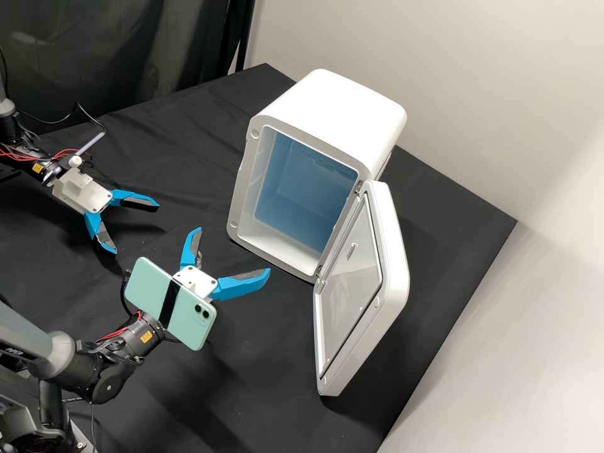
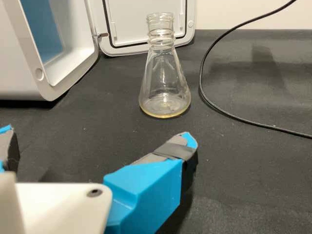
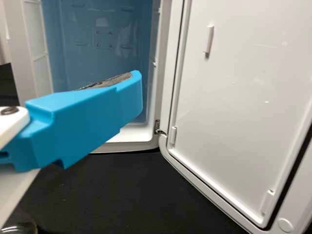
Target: Place the flask in the incubator
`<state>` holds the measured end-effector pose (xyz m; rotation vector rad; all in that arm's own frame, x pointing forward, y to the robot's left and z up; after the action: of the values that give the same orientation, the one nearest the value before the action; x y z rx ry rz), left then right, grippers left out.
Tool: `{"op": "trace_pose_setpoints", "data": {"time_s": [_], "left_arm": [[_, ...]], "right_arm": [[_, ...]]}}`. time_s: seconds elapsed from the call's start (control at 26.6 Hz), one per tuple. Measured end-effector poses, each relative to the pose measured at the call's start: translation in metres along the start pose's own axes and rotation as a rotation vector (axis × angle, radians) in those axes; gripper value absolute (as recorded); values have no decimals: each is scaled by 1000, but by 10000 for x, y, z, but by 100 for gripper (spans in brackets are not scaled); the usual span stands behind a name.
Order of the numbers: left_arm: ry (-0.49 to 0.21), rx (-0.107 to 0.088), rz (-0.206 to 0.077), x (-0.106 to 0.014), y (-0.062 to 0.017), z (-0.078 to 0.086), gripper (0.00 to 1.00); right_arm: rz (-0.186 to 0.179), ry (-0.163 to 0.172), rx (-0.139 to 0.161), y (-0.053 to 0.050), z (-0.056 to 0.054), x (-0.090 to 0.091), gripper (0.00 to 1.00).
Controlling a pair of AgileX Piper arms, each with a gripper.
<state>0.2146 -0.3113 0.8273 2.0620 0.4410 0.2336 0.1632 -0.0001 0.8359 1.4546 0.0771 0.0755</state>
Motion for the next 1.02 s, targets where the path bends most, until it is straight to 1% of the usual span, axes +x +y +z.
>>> {"op": "trace_pose_setpoints", "data": {"time_s": [0.15,0.34,0.41,0.64,0.75,0.83,1.02], "left_arm": [[0,0,0,0,0,0,100],[0,0,0,0,0,0,100],[0,0,0,0,0,0,100],[0,0,0,0,0,0,100],[0,0,0,0,0,0,100],[0,0,0,0,0,0,100],[0,0,0,0,0,0,100]], "right_arm": [[-2,-17,-17,19,39,-23,100],[10,-50,-29,52,99,-51,100],[17,-65,-38,68,123,-65,100],[26,-82,-49,91,150,-85,100],[31,-79,-70,103,140,-96,100],[41,-65,-100,122,103,-107,100],[71,-23,-155,167,-4,-143,100]]}}
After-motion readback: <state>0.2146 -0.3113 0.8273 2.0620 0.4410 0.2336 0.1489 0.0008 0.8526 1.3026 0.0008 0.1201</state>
